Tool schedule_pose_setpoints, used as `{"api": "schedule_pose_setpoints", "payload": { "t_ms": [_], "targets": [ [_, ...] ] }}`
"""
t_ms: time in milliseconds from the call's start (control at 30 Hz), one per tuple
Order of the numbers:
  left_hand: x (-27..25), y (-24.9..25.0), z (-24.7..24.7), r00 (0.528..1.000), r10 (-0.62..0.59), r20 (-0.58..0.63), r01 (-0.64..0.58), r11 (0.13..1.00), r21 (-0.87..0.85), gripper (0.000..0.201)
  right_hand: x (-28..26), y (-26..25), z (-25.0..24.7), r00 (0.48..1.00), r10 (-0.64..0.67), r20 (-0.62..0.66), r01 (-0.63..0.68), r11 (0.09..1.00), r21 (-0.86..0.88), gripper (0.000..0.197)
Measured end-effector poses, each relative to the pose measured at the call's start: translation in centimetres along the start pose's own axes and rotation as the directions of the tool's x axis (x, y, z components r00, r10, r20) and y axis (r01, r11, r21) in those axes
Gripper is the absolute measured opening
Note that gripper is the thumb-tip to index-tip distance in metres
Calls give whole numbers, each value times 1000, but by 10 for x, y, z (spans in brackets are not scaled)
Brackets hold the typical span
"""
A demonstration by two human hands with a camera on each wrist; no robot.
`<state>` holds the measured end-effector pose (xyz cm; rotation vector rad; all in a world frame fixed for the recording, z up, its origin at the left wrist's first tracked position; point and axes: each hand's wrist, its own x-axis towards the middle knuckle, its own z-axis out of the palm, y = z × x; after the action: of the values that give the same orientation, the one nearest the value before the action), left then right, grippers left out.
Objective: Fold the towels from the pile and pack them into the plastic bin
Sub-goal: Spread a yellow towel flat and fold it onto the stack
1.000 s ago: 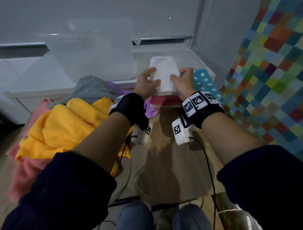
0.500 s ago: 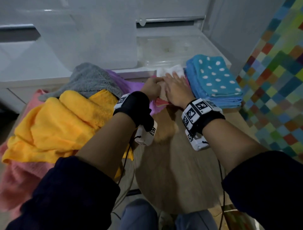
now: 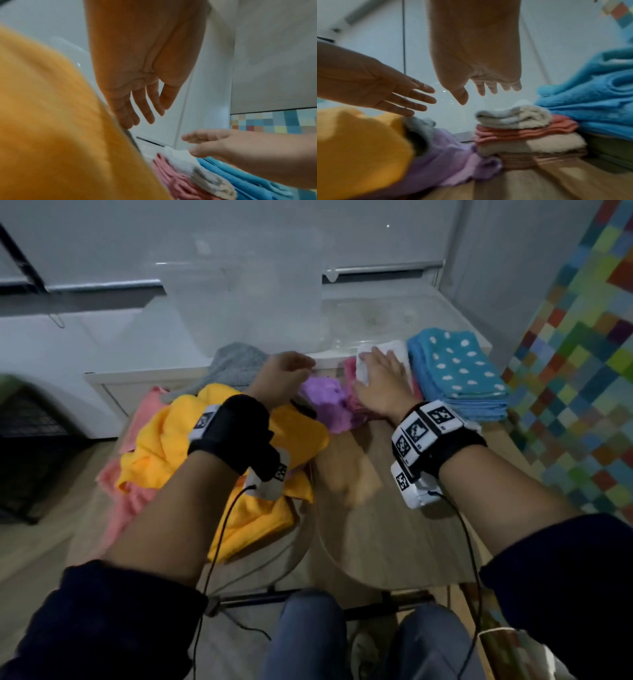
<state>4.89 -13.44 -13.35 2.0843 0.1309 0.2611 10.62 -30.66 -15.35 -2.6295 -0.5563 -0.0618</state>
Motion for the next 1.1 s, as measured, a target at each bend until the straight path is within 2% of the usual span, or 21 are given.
{"api": "schedule_pose_setpoints", "payload": {
  "t_ms": [100, 200, 267, 300, 367, 433, 533, 600, 667, 800, 900, 933, 967, 1033, 1100],
  "targets": [
    [-26, -16, -41, 990, -4, -138, 25, 988, 150, 27, -22, -37, 11, 994, -110, 10, 108, 984, 144, 34],
    [-54, -37, -74, 940, -119, -320, 236, 904, 357, 33, -43, -76, 20, 981, -191, 44, 171, 943, 286, 27],
    [-71, -54, -92, 902, -232, -365, 388, 807, 445, 43, -53, -96, 27, 971, -233, 52, 207, 930, 304, 28],
    [-79, -62, -99, 893, -266, -364, 419, 786, 455, 47, -57, -104, 31, 969, -239, 60, 211, 931, 298, 29],
    [-91, -73, -108, 882, -280, -379, 433, 799, 417, 53, -63, -113, 40, 972, -226, 65, 201, 942, 268, 30],
    [-100, -77, -113, 843, -296, -450, 478, 795, 373, 55, -69, -118, 45, 981, -187, 54, 171, 960, 221, 31],
    [-109, -77, -116, 798, -343, -496, 551, 750, 366, 56, -79, -119, 50, 983, -180, 34, 169, 962, 214, 16],
    [-114, -85, -120, 808, -321, -494, 534, 753, 384, 46, -86, -116, 51, 981, -194, 7, 188, 957, 222, 11],
    [-119, -91, -123, 804, -262, -534, 495, 792, 357, 34, -91, -114, 52, 979, -202, -39, 206, 952, 226, 10],
    [-128, -83, -120, 722, -262, -641, 526, 809, 263, 37, -99, -113, 46, 975, -216, -50, 222, 952, 211, 13],
    [-129, -93, -124, 760, -347, -550, 553, 790, 266, 47, -103, -114, 41, 971, -232, -56, 239, 945, 223, 13],
    [-129, -95, -126, 774, -350, -527, 546, 792, 275, 41, -104, -113, 39, 971, -233, -46, 237, 944, 229, 13],
    [-129, -95, -126, 783, -323, -531, 522, 806, 279, 30, -106, -112, 38, 971, -238, -27, 237, 943, 234, 14],
    [-130, -86, -123, 766, -214, -606, 452, 850, 272, 30, -110, -108, 36, 972, -234, 14, 224, 945, 240, 15],
    [-131, -67, -115, 756, -67, -651, 267, 939, 215, 31, -114, -105, 34, 977, -211, 19, 201, 950, 238, 18]
  ]
}}
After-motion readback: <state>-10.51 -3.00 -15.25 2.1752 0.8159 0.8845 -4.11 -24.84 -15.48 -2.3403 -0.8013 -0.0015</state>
